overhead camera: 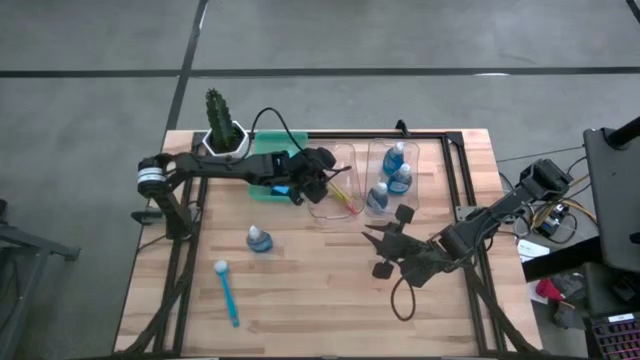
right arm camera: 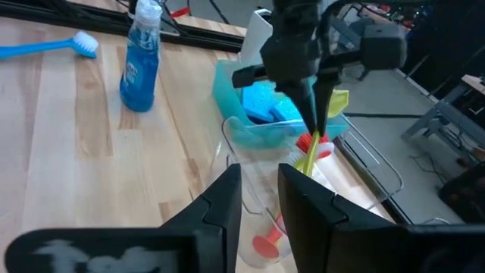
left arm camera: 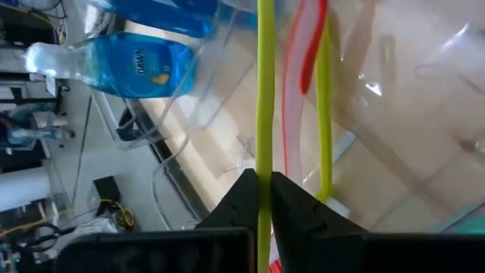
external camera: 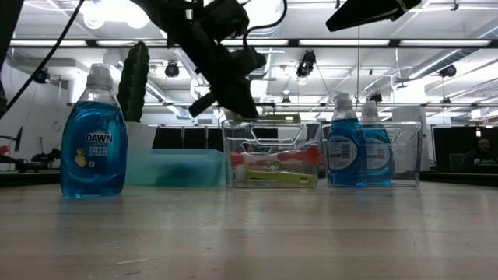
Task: Pick & Place Kitchen Sink Supplies
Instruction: Put the green dish brush into the left transparent bin
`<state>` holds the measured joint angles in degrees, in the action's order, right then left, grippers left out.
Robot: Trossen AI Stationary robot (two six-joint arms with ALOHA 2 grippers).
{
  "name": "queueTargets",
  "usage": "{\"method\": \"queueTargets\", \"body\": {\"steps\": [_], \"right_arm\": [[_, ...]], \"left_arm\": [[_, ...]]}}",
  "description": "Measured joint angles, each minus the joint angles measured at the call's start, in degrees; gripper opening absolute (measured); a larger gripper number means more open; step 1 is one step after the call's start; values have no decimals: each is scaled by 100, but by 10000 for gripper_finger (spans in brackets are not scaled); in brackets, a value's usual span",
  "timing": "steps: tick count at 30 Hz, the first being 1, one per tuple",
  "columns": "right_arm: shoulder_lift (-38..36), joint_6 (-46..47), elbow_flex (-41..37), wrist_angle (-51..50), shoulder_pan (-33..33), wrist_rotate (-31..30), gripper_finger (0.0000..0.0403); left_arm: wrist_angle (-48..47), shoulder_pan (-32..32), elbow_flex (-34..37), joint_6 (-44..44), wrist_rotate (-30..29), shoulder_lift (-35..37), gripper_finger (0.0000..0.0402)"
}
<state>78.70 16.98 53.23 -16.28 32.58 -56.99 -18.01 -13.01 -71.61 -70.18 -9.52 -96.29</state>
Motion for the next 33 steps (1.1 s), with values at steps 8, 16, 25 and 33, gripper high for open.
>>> {"method": "queueTargets", "body": {"steps": [8,16,25,33], "right_arm": [[1,-28,0,47,0,-3,85],[2,-49,0,68,4,-3,69],[2,-66,0,69,2,-3,78],[2,-66,0,69,2,-3,88]], "left_arm": [[354,-40,345,-126,165,-42,17],[741,-40,543,342,804,-115,22],[752,-48,541,986,898,-140,26],[856,-48,539,1447,928,-218,27]]}}
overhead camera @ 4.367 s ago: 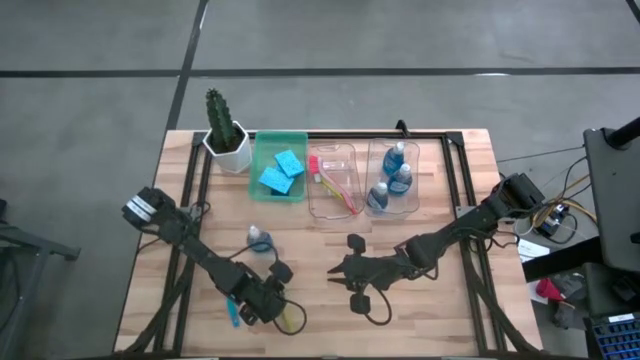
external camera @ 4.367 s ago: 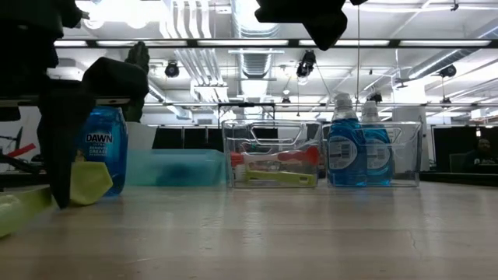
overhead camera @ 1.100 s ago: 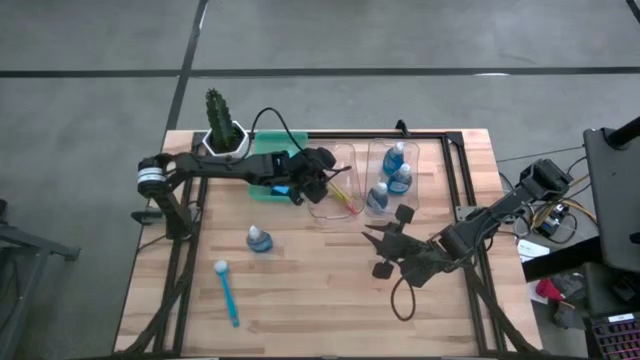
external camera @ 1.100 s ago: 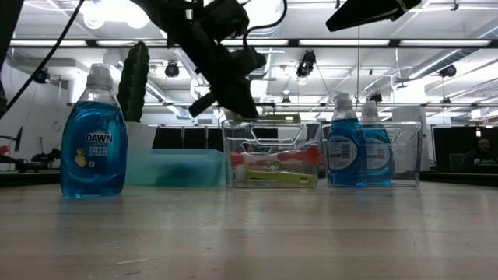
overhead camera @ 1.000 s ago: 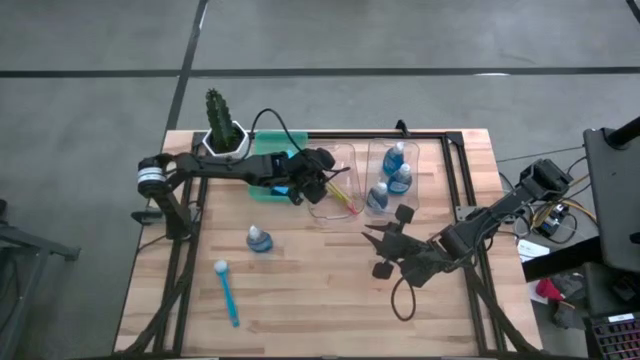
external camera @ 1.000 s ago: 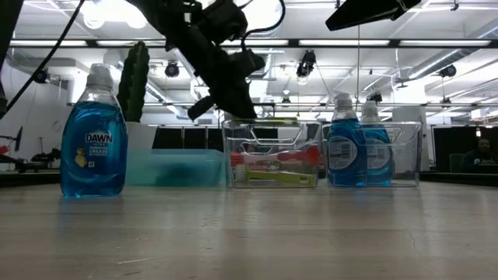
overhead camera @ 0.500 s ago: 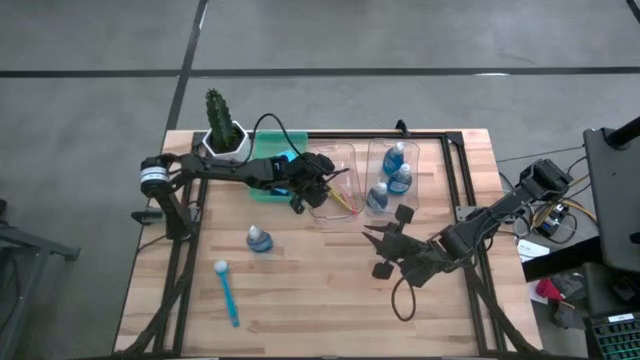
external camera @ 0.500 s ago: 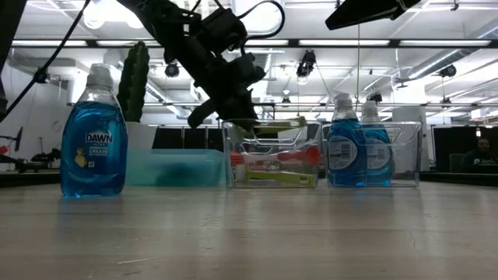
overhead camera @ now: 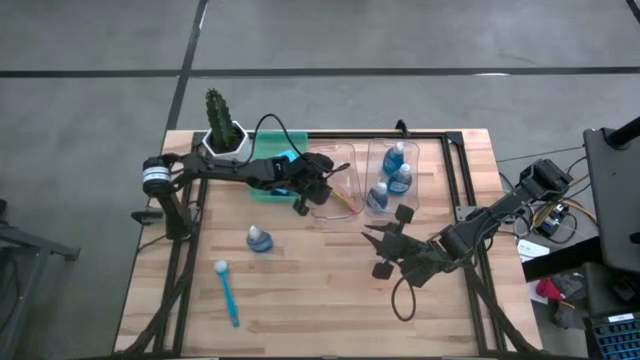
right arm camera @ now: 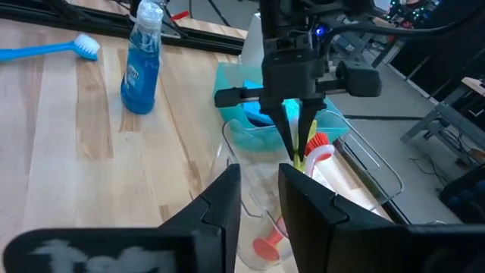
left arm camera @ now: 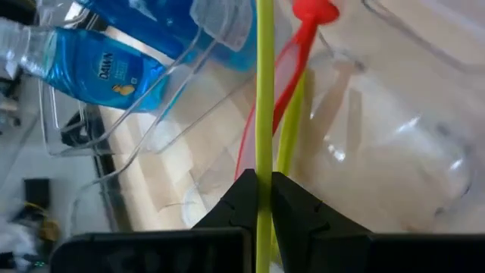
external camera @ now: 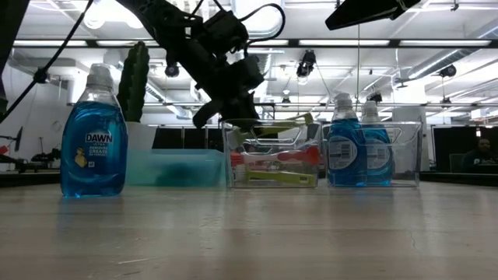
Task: Pick & Place Kitchen Sink Supplies
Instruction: Put the green dish brush into the left transparent bin, then put the blue dish brush into the left transparent bin
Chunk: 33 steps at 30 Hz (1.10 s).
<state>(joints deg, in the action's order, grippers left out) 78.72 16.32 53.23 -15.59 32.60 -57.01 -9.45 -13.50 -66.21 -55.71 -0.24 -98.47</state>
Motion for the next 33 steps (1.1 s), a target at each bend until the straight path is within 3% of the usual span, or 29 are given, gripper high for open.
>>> {"method": "queueTargets", "body": {"steps": [8,16,21,26,33], "right_arm": [[0,7,0,0,0,0,81],[0,20,0,0,-4,2,68],[0,22,0,0,-4,2,73],[0,24,-8,-2,-4,7,82],[2,66,-15,-7,-2,33,89]], "left_arm": [[30,-10,-2,428,126,0,38],[-51,-13,-7,820,28,-2,118],[-145,95,-9,1192,-441,40,158],[-559,332,-82,1398,-799,245,167],[-1049,697,-166,1899,-866,850,167]]}}
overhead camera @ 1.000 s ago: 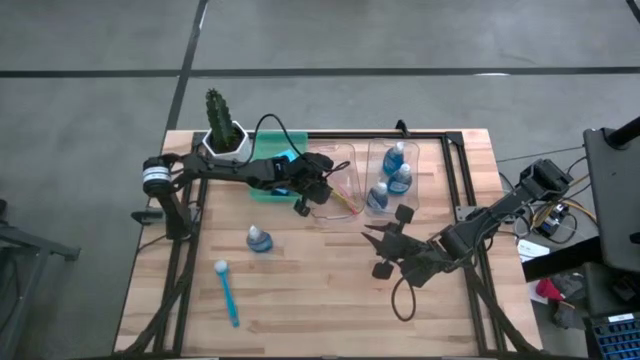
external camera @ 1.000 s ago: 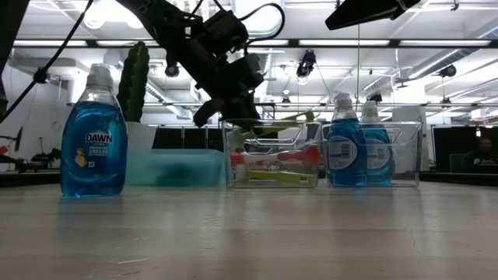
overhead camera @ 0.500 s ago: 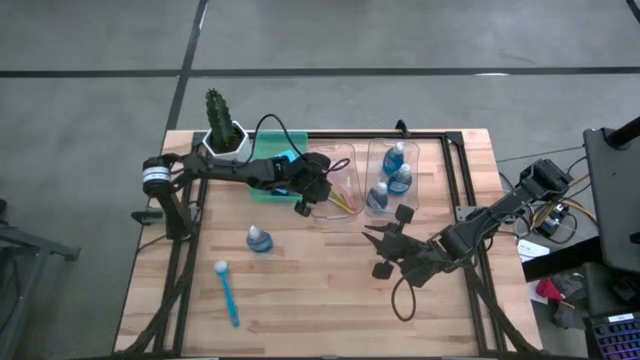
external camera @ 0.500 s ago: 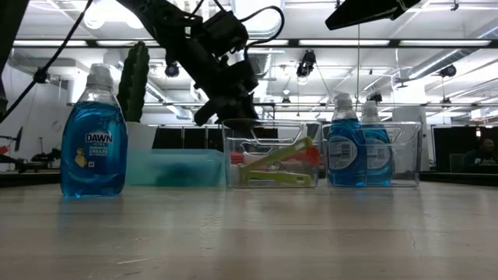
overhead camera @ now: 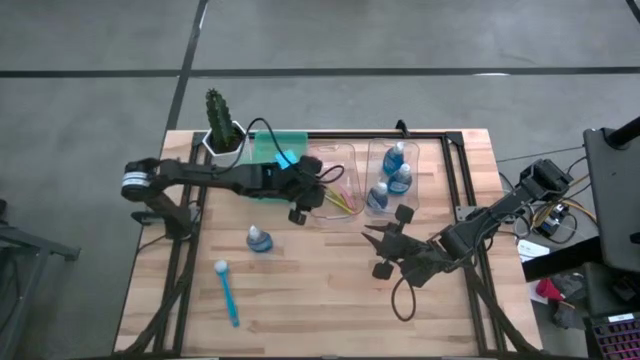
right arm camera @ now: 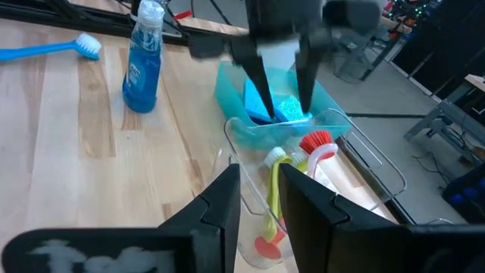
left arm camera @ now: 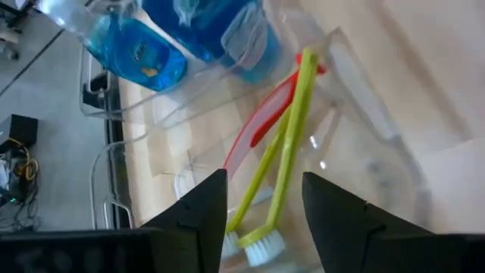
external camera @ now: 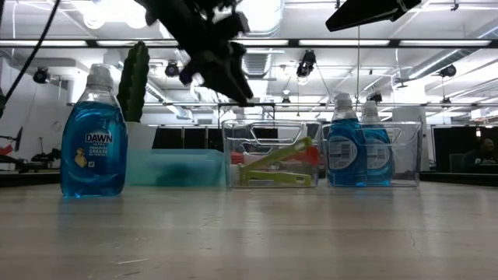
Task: Pick & Place Kitchen Sink Supplies
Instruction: Put the blue dish brush into the left transparent bin
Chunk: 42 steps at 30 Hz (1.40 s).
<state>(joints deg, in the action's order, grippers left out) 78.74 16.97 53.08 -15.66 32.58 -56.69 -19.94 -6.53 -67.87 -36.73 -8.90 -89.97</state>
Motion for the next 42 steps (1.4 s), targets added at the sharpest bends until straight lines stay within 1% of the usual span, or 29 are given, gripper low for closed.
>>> {"method": "queueTargets", "body": {"steps": [8,14,17,20,23,25,28,33,38,42], "right_arm": [[0,0,-7,-3,4,11,75],[0,-52,-7,2,4,11,68],[0,-119,-7,2,-2,9,72],[0,-204,-7,5,-15,-27,77],[0,-210,-7,7,-65,-29,82],[0,-208,-7,9,-98,-31,85],[0,-200,-7,9,-104,-31,88],[0,-310,-7,11,-100,-31,87],[0,-590,-7,19,-98,-29,77],[-3,-671,4,308,-101,-29,70]], "left_arm": [[-857,492,43,984,-1,767,167],[-1477,932,41,2264,25,1305,167],[-1733,1233,52,2472,256,1576,167],[-1708,1635,52,2733,570,1813,167],[-1714,2067,52,3211,646,1991,167],[-1834,2332,52,3859,648,2068,167],[-2072,2746,58,5088,766,2098,167],[-2494,3526,74,7094,1477,2059,167],[-2564,4090,282,8838,1415,1955,167],[-2563,4443,658,10227,1382,1895,167]]}}
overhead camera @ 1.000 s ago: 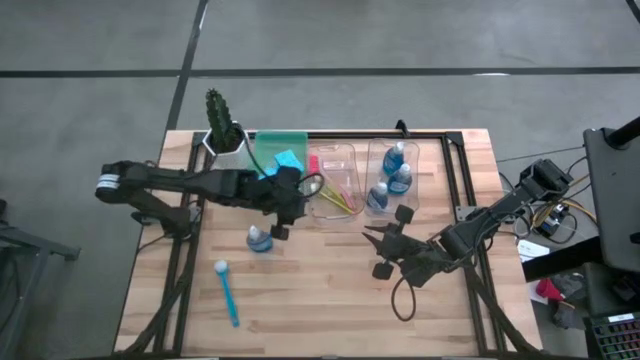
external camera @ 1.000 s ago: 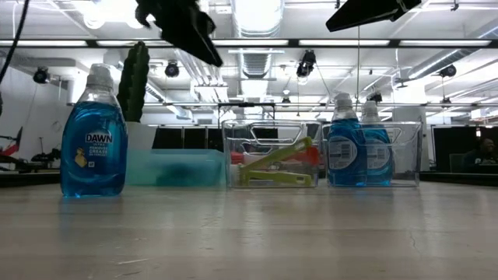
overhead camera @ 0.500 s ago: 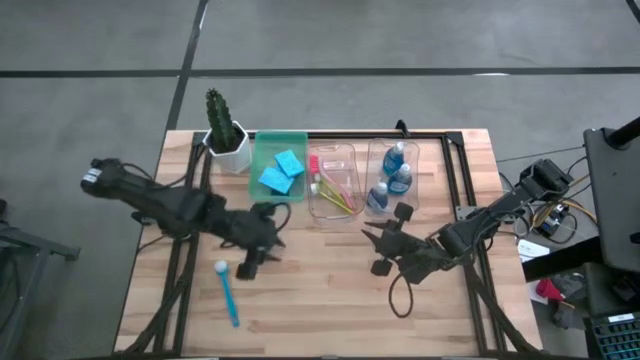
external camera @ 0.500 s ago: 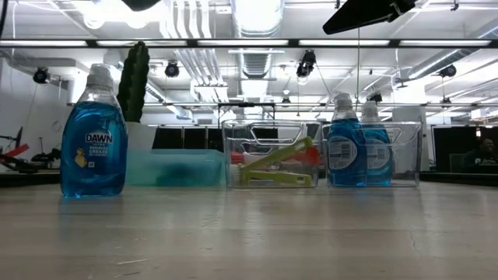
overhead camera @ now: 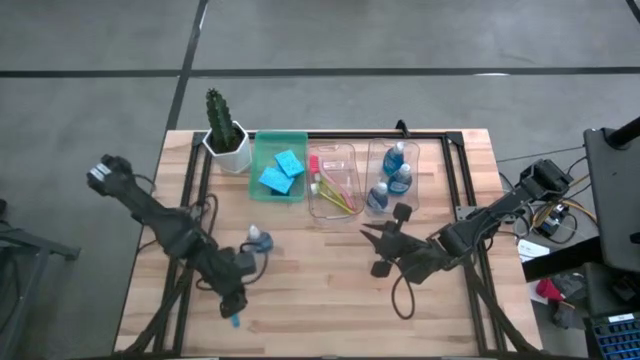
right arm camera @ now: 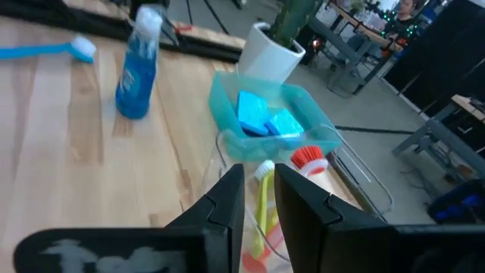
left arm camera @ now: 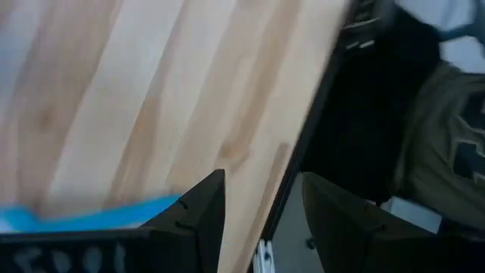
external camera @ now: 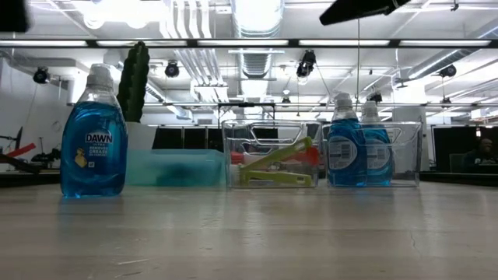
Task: Pick & Place Kitchen Sink Supplies
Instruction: Put the blue dish brush into the left transparent bin
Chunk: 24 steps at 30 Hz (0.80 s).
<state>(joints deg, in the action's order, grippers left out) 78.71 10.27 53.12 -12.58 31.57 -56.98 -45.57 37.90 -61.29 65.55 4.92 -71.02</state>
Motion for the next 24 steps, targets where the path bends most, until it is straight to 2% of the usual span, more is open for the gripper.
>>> {"method": "queueTargets", "body": {"steps": [7,11,14,19,24], "right_arm": [[-6,-831,11,481,1,-3,73],[-8,-1082,11,480,0,-3,80],[-8,-1382,11,464,0,-3,83],[-8,-1641,11,466,0,-3,87],[-13,-1697,12,479,0,-3,81]], "left_arm": [[96,608,860,2434,-74,-7,167],[95,777,1270,3609,218,-4,167],[99,786,1502,3977,277,-2,167],[102,755,1843,4266,-100,-12,167],[97,753,2213,4656,-71,-17,167]]}}
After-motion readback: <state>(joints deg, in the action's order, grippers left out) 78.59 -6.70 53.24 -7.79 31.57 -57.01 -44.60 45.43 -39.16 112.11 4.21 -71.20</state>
